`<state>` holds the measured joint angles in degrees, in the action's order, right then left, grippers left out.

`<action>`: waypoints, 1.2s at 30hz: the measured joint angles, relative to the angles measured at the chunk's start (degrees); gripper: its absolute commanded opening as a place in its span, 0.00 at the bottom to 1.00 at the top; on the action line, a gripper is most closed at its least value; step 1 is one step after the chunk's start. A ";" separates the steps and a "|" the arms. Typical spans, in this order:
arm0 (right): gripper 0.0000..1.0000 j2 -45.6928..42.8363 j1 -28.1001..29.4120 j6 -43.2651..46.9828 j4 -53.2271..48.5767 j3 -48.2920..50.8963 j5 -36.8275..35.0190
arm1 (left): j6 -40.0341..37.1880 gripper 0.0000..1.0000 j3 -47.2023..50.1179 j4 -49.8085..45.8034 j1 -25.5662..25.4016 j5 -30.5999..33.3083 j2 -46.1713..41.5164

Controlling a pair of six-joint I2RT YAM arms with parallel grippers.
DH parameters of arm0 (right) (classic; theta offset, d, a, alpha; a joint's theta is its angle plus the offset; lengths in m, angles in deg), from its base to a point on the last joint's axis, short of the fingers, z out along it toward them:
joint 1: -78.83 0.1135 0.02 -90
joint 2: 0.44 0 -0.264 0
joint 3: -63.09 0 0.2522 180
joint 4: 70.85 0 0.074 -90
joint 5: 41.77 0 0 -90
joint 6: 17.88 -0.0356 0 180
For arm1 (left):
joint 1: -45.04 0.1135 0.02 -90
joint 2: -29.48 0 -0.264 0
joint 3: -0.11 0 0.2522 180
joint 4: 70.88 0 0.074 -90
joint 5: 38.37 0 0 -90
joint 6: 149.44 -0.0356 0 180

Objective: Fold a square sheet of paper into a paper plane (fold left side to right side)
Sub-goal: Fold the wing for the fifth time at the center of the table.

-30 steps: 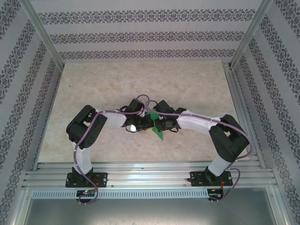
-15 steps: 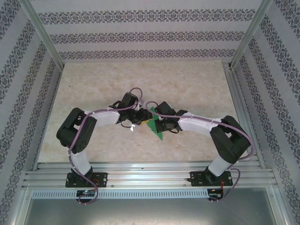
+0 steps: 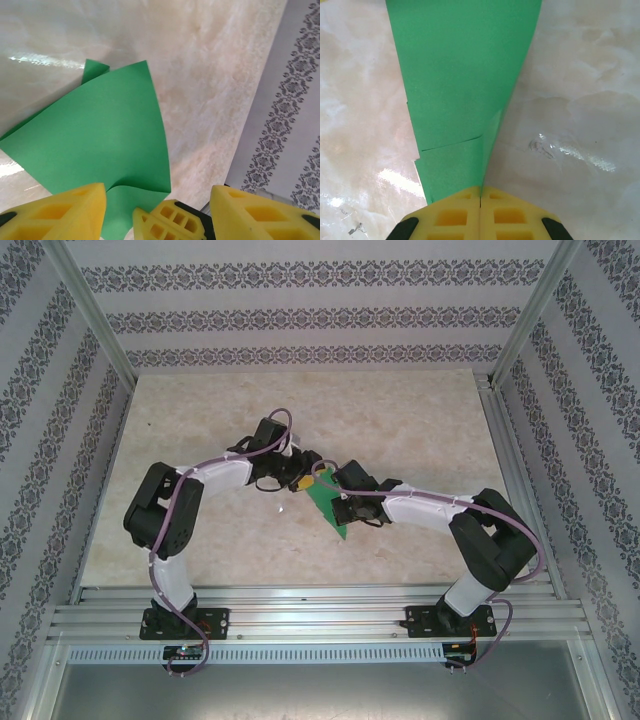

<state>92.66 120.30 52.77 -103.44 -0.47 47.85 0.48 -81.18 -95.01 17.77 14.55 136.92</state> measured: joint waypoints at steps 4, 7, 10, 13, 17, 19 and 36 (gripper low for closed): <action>0.01 -0.37 0.00 0.74 -0.02 0.00 -0.17 | 0.42 0.60 -10.34 -9.27 -0.20 -0.07 4.24; 0.01 -0.37 0.02 1.36 -0.13 0.00 -0.48 | 0.31 0.60 -16.96 -15.37 -0.72 -0.17 7.06; 0.02 -0.37 0.04 1.95 -0.37 0.00 -0.90 | -0.35 0.60 -21.99 -21.73 -1.70 -0.15 9.81; 0.01 -0.37 0.04 2.56 -0.70 0.00 -1.09 | -1.14 0.59 -25.29 -26.82 -2.43 -0.11 12.48; 0.01 -0.37 0.15 2.91 -1.09 0.00 -1.27 | -1.81 0.58 -28.04 -32.06 -2.82 0.33 15.08; 0.01 -0.37 0.37 3.02 -1.11 -0.02 -1.38 | -2.23 0.58 -29.14 -33.99 -2.82 0.50 16.09; 0.02 1.09 1.66 4.50 -2.67 -2.03 -2.60 | -3.45 0.43 -36.81 -39.01 -5.57 0.44 23.58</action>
<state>93.75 121.96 57.27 -106.11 -2.51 45.25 -2.97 -117.99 -134.03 12.20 14.99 160.50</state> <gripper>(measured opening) 0.041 0.485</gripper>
